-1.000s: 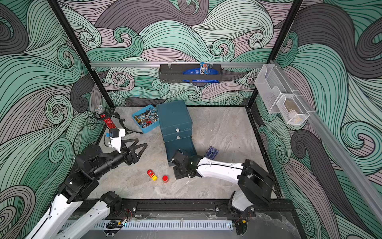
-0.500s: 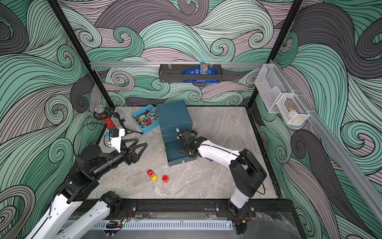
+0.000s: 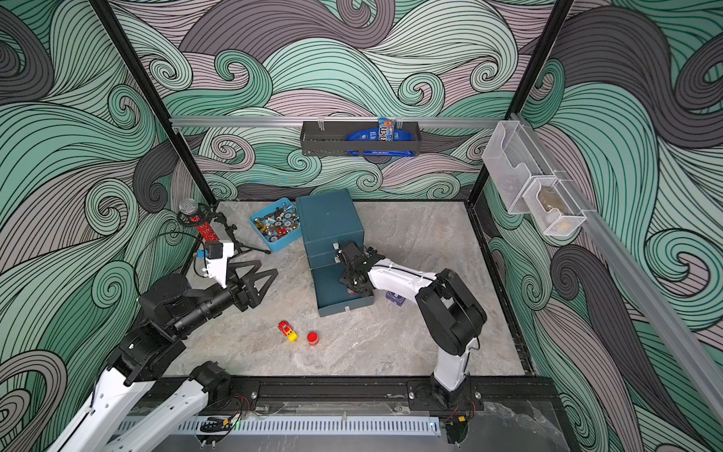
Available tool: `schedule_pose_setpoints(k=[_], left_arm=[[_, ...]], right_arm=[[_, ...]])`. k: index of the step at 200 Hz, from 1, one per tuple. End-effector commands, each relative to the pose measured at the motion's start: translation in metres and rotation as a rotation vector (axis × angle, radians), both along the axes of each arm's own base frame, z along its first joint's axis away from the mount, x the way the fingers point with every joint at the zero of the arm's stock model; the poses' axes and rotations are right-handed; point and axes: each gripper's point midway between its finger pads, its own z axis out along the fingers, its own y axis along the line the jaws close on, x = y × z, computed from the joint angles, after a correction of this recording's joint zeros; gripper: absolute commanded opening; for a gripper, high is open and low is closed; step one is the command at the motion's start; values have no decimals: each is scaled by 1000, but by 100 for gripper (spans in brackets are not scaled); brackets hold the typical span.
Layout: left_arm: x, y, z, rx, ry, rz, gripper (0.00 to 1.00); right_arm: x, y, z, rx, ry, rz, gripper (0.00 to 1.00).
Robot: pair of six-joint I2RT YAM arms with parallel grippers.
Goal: Put the paint cans in the drawer according to color
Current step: Place the paint can in the drawer, then pick up the paint can at the center of the board.
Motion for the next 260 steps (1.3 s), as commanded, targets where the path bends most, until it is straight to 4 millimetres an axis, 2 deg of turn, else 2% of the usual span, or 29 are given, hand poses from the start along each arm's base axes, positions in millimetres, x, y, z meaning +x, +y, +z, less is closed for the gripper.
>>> schedule_pose_setpoints(k=[1,17,32,41,54,64,77,89,101,113,139,167,187,233,260], left_arm=[[-3,0,20,-24,-43,-5,78],[-3,0,19,-24,-41,-4,78],[-3,1,18,-21,-39,1,78],[-3,2,18,-19,-40,4,78],[-2,4,19,-16,-45,14,78],[-2,5,20,-13,-50,22,78],[-1,6,22,-10,-57,32,78],[0,8,25,-8,-64,41,78],[0,8,26,-8,-68,43,78],[1,8,26,-8,-64,42,78],[1,7,25,-17,-55,41,78],[0,7,26,-20,-53,41,78],[0,8,26,-19,-53,43,78],[-1,8,27,-21,-54,41,78],[0,8,27,-20,-54,41,78]], right_arm=[[10,-3,23,-22,-71,31,59],[14,-2,52,-55,-172,98,57],[7,2,82,-125,-289,217,54],[-2,12,97,-156,-360,323,54],[-33,40,109,-226,-457,564,54],[-59,60,107,-243,-484,726,56],[-105,85,89,-244,-467,970,58],[-139,99,75,-231,-445,1122,65],[-163,108,62,-212,-410,1214,72],[-175,111,47,-214,-359,1261,77],[-183,115,20,-234,-282,1309,79],[-183,127,7,-244,-253,1334,76],[-179,129,-5,-271,-230,1329,74],[-166,126,-19,-333,-207,1274,54],[-163,125,-21,-340,-200,1257,43]])
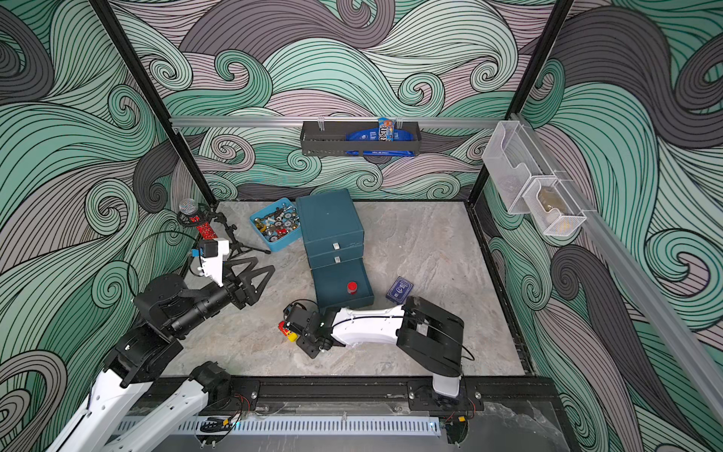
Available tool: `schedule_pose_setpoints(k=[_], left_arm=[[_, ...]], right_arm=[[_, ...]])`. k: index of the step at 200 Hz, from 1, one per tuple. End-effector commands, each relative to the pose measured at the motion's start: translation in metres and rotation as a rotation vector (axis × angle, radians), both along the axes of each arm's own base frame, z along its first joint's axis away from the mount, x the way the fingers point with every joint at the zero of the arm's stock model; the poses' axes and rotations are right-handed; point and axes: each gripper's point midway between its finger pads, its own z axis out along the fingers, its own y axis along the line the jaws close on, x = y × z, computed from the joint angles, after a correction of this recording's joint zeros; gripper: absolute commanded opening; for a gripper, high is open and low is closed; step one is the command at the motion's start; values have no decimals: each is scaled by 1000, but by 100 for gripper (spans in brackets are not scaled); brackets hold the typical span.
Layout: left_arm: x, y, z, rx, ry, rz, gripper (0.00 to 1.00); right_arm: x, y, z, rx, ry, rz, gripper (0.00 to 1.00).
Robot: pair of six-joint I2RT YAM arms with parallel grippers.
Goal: Put the paint cans in the drawer according to color
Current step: Pick up the paint can at the center of the board, then place the paint can in the drawer.
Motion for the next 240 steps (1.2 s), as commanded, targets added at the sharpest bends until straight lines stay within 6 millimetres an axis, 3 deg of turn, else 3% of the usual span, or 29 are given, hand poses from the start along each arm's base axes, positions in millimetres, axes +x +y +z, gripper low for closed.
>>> schedule_pose_setpoints(k=[1,30,55,73,92,109,152,214,240], left_arm=[[-3,2,17,-16,-31,4,78],[-2,1,16,-19,-29,0,78],[-1,0,16,-20,-27,0,78],[-2,1,15,-21,-26,2,78],[-2,1,14,-23,-23,4,78],[-2,1,14,-25,-23,4,78],[-2,1,17,-28,-29,2,78],[-2,1,16,-26,-24,1,78],[-2,0,17,-28,-27,-2,78]], right_arm=[[8,0,4,-7,-18,-35,43],[13,2,6,3,-20,-61,31],[26,8,28,65,-31,-111,19],[51,4,63,149,-42,-225,18],[88,-16,99,235,-57,-406,18],[110,-35,109,282,-19,-551,18],[135,-62,84,302,116,-792,13],[145,-79,34,199,146,-915,11],[153,-79,24,170,131,-924,13]])
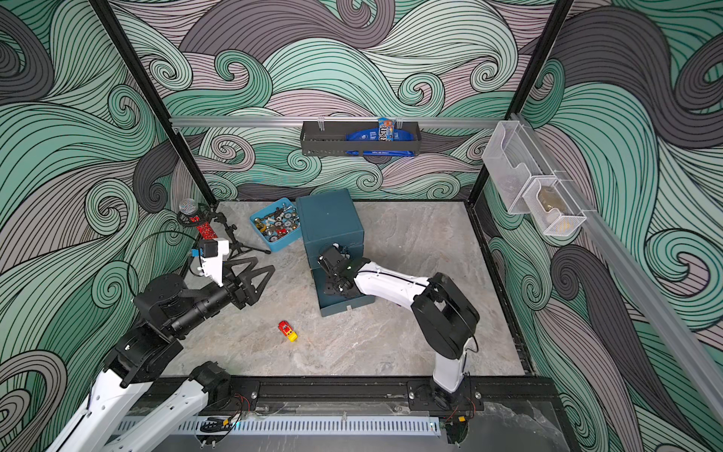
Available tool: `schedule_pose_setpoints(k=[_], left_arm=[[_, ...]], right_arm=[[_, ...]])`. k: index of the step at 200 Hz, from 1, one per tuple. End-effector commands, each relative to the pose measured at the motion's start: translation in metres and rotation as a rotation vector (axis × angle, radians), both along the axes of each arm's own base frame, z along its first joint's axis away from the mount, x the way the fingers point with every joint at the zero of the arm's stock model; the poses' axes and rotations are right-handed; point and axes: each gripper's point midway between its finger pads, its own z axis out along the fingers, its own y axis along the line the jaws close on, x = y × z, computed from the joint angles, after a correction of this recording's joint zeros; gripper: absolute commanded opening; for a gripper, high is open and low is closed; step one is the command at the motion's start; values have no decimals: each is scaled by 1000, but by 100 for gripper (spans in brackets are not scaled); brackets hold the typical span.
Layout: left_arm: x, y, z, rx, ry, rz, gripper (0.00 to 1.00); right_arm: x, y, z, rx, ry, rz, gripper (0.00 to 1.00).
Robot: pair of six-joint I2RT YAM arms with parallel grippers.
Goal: Put the paint cans in the drawer according to color
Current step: Place the paint can in the drawer, then close the drawer in the storage box.
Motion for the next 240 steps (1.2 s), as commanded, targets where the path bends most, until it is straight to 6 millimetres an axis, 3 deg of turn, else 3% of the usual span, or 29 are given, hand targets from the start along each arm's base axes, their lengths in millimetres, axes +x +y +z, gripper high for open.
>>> schedule_pose_setpoints(k=[1,30,66,84,127,141,156,177,205,240], left_arm=[[-2,0,17,-25,-29,-2,78],[-2,0,17,-25,-28,-1,78],[-2,1,16,-22,-27,2,78],[-1,0,15,-22,-25,2,78],[1,-1,12,-23,-21,-1,78],[1,-2,12,-22,-20,-3,78],[2,-2,11,-23,-19,-2,78],[2,-3,10,-28,-16,-4,78],[2,-4,8,-31,-12,-11,78],[3,-6,7,-25,-8,-16,78]], right_arm=[[9,-3,-8,-24,6,-39,13],[10,-3,-20,-46,25,-43,20],[13,-2,-19,-44,20,-45,59],[19,-2,-1,-28,-25,-45,65],[24,-5,61,43,-158,-37,61],[18,-17,80,60,-199,-48,58],[2,-35,87,72,-212,-56,55],[-28,-49,77,152,-160,-22,49],[-73,-52,45,268,-56,67,37],[-99,-50,27,429,11,65,33]])
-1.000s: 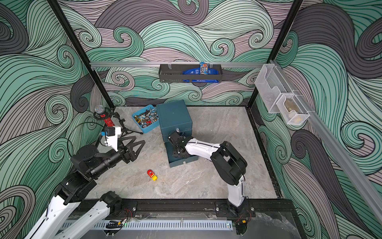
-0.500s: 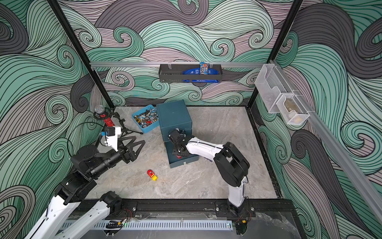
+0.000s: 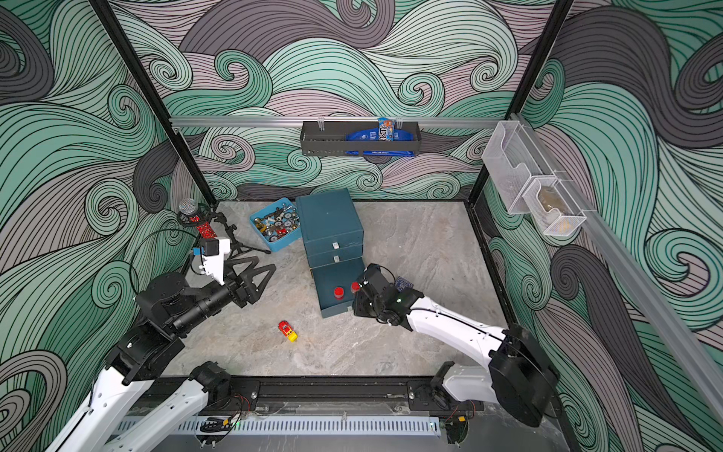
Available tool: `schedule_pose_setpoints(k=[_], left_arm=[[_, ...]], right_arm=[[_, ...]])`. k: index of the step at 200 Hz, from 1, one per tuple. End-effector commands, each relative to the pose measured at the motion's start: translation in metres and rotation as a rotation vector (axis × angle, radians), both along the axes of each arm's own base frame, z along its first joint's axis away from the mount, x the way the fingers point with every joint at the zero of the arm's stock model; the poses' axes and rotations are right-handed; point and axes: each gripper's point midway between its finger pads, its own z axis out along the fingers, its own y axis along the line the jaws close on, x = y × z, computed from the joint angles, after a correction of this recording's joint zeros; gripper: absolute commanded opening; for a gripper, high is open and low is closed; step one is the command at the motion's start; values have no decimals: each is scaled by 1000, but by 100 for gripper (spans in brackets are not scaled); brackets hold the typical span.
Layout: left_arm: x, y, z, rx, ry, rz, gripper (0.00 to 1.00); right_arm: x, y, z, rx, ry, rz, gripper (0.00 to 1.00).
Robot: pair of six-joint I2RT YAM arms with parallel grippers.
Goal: Put the paint cans in the drawer according to color
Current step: Close the drawer in the storage box.
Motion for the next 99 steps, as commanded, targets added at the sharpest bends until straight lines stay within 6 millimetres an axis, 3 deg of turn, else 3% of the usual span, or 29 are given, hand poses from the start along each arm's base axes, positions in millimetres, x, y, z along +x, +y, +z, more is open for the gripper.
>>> schedule_pose_setpoints(k=[1,37,62,99], left_arm=[[0,-4,8,-14,-20,-16,78],[0,-6,7,-12,-15,-26,78],[0,-7,5,-12,-8,-35,78],[0,-9,5,-10,-8,-41,78]], right_arm=[[-9,22,11,208,23,25,33],[-11,15,-6,338,80,-79,37],[-8,19,-9,378,83,-102,42],[0,23,-15,421,86,-128,44]])
